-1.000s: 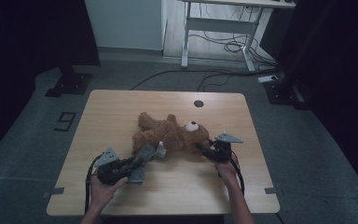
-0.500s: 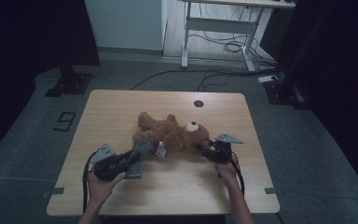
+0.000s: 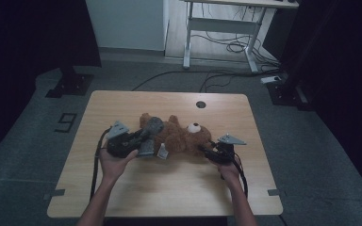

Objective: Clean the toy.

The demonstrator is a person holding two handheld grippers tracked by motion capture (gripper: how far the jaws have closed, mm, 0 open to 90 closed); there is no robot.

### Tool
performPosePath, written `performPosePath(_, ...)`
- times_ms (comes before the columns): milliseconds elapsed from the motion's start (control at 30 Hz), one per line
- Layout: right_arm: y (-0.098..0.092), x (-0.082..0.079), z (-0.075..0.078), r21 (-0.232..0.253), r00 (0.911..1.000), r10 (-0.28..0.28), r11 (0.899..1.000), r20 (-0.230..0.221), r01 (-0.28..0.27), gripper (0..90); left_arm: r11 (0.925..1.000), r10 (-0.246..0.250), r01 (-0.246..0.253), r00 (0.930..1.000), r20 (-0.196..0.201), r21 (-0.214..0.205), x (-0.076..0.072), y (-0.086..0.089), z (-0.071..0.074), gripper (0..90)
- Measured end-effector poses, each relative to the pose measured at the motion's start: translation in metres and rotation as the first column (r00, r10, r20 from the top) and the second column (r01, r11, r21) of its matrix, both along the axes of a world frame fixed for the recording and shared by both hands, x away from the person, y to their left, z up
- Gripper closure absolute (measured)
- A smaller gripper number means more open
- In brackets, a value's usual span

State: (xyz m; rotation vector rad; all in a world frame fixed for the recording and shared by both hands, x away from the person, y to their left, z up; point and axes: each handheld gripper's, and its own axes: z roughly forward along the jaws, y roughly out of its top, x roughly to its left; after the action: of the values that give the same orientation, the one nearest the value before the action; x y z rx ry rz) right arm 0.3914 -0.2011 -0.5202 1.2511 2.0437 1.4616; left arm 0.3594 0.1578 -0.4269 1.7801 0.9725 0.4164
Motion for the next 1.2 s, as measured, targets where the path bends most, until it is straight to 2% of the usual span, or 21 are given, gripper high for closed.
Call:
performPosePath(100, 0.0, 0.0, 0.0, 0.001, 1.0, 0.0, 1.0, -0.001, 0.0, 52.6, 0.9997, -0.015, 0.016, 0.9989, -0.044, 0.018, 0.012, -0.018, -0.014, 73.7)
performPosePath(233, 0.0, -0.001, -0.001, 0.0, 1.0, 0.002, 1.0, 0.001, -0.002, 52.7, 0.9984, -0.043, 0.046, 0.996, -0.079, 0.034, 0.019, -0.04, -0.028, 73.7)
performPosePath(333, 0.0, -0.001, -0.001, 0.004, 1.0, 0.003, 1.0, 0.002, -0.003, 52.8, 0.9953, -0.058, 0.063, 0.9954, -0.076, 0.073, 0.02, -0.059, -0.035, 73.7)
performPosePath(400, 0.0, -0.001, -0.002, 0.003, 1.0, 0.004, 1.0, 0.0, -0.004, 52.9, 0.9921, -0.039, 0.047, 0.9968, -0.07, 0.117, 0.022, -0.067, -0.041, 73.7)
performPosePath(433, 0.0, -0.001, -0.002, 0.003, 1.0, 0.003, 1.0, 0.001, -0.003, 53.1, 0.9925, -0.033, 0.04, 0.9972, -0.067, 0.115, 0.022, -0.067, -0.043, 73.8)
performPosePath(567, 0.0, -0.001, -0.002, 0.0, 1.0, 0.004, 1.0, 0.001, -0.004, 54.0, 0.9928, -0.005, 0.01, 0.9991, -0.041, 0.119, 0.016, -0.057, -0.048, 74.0)
performPosePath(633, -0.001, -0.001, -0.001, 0.0, 1.0, 0.004, 1.0, -0.001, -0.004, 54.0, 0.9912, 0.027, -0.024, 0.9994, -0.023, 0.13, 0.011, -0.048, -0.049, 74.2)
performPosePath(733, -0.002, 0.0, -0.001, 0.006, 0.9999, 0.01, 1.0, -0.005, -0.01, 54.0, 0.9914, 0.057, -0.054, 0.9982, -0.018, 0.119, 0.007, -0.033, -0.052, 74.3)
performPosePath(967, -0.004, 0.0, -0.003, 0.022, 0.9999, 0.011, 1.0, -0.013, -0.011, 54.0, 0.9883, 0.133, -0.128, 0.9899, -0.051, 0.083, 0.0, 0.015, -0.068, 74.3)
performPosePath(1067, -0.003, 0.0, -0.003, 0.028, 0.9998, 0.009, 1.0, -0.016, -0.008, 54.1, 0.9873, 0.149, -0.145, 0.9862, -0.071, 0.066, -0.002, 0.028, -0.072, 74.2)
performPosePath(1133, -0.003, 0.0, -0.003, 0.03, 0.9998, 0.008, 1.0, -0.016, -0.007, 54.1, 0.9882, 0.144, -0.141, 0.9879, -0.056, 0.06, -0.005, 0.027, -0.068, 74.1)
performPosePath(1200, -0.004, 0.0, -0.003, 0.034, 0.9998, 0.007, 0.999, -0.017, -0.006, 54.2, 0.9903, 0.126, -0.124, 0.9917, -0.025, 0.062, -0.009, 0.019, -0.058, 74.1)
